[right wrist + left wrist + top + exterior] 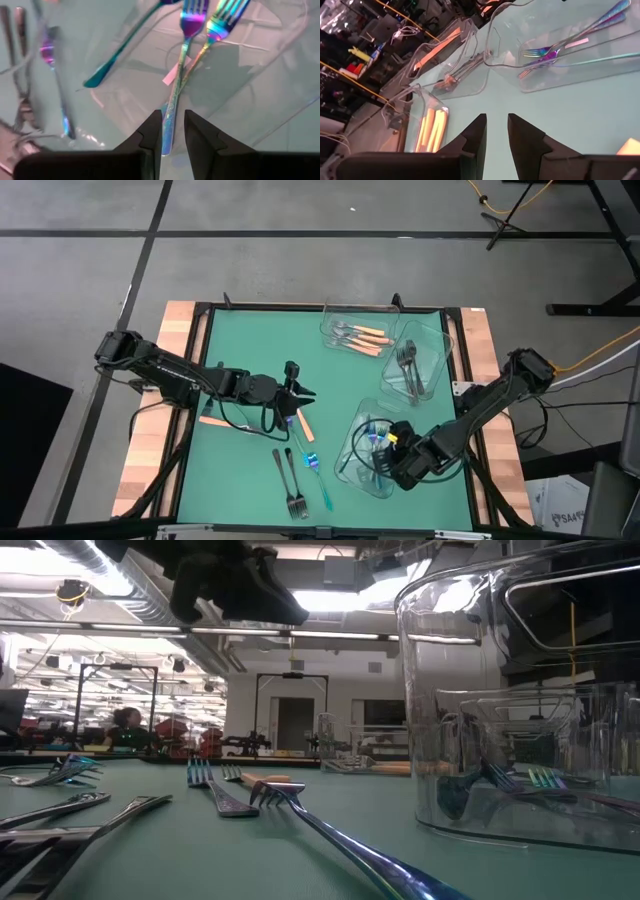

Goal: Sort silverware by color (type)
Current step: Put the blue fork into the bottom transparent bin

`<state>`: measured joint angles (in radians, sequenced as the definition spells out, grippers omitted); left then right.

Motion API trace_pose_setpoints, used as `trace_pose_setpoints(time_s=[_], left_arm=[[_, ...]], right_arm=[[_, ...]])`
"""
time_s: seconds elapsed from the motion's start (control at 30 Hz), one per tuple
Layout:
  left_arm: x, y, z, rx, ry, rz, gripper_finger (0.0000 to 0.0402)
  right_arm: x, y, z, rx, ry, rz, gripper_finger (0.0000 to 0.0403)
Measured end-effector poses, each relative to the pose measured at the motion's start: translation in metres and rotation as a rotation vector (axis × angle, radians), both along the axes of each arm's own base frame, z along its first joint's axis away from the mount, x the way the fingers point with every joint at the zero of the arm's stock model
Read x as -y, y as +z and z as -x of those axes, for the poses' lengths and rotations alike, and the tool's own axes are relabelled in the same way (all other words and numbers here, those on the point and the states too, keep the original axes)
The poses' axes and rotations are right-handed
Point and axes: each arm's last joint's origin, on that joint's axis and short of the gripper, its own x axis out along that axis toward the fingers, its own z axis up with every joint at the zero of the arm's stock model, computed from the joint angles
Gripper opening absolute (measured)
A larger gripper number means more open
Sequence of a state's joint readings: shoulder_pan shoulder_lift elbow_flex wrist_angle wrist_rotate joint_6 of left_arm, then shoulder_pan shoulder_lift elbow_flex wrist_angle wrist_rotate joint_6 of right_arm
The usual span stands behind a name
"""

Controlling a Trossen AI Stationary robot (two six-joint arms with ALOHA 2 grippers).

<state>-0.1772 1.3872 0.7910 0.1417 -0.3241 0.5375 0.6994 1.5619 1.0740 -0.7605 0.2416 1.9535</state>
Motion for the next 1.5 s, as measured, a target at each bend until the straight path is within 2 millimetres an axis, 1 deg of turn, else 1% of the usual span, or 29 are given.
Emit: trace_pose_setpoints(time_s=[0.17, 0.37, 0.5, 0.63, 0.77, 0.93, 1.07, 1.2, 1.3, 1.5], left_arm=[[0.0, 0.0, 0.0, 0.008, 0.021, 0.044, 0.0073], [0.0, 0.0, 0.0, 0.017, 0.044, 0.095, 0.0073], [0.0, 0.0, 0.0, 0.023, 0.059, 0.127, 0.0073], [0.001, -0.001, 0.001, 0.011, 0.049, 0.187, 0.0073], [0.001, -0.01, 0.005, -0.084, 0.062, 0.25, 0.0072], [0.001, -0.025, 0.017, -0.268, 0.121, 0.352, 0.0072], [0.001, -0.032, 0.025, -0.382, 0.166, 0.44, 0.0072], [0.001, -0.037, 0.031, -0.458, 0.216, 0.469, 0.0072], [-0.001, -0.037, 0.038, -0.534, 0.25, 0.461, 0.0072], [-0.001, -0.025, 0.048, -0.716, 0.265, 0.437, 0.0072]], right_arm=[[0.005, 0.014, 0.004, 0.061, 0.034, 0.016, 0.0069], [0.015, 0.028, 0.006, 0.134, 0.07, 0.082, 0.0069], [0.027, 0.033, 0.0, 0.155, 0.133, 0.136, 0.0069], [0.042, 0.034, -0.01, 0.15, 0.216, 0.212, 0.0069], [0.059, 0.034, -0.02, 0.13, 0.302, 0.279, 0.0069], [0.077, 0.034, -0.03, 0.126, 0.409, 0.367, 0.0069], [0.088, 0.037, -0.038, 0.157, 0.482, 0.395, 0.0069], [0.094, 0.039, -0.045, 0.189, 0.552, 0.416, 0.0069], [0.098, 0.039, -0.047, 0.19, 0.597, 0.423, 0.0069], [0.097, 0.039, -0.046, 0.189, 0.656, 0.451, 0.0069]])
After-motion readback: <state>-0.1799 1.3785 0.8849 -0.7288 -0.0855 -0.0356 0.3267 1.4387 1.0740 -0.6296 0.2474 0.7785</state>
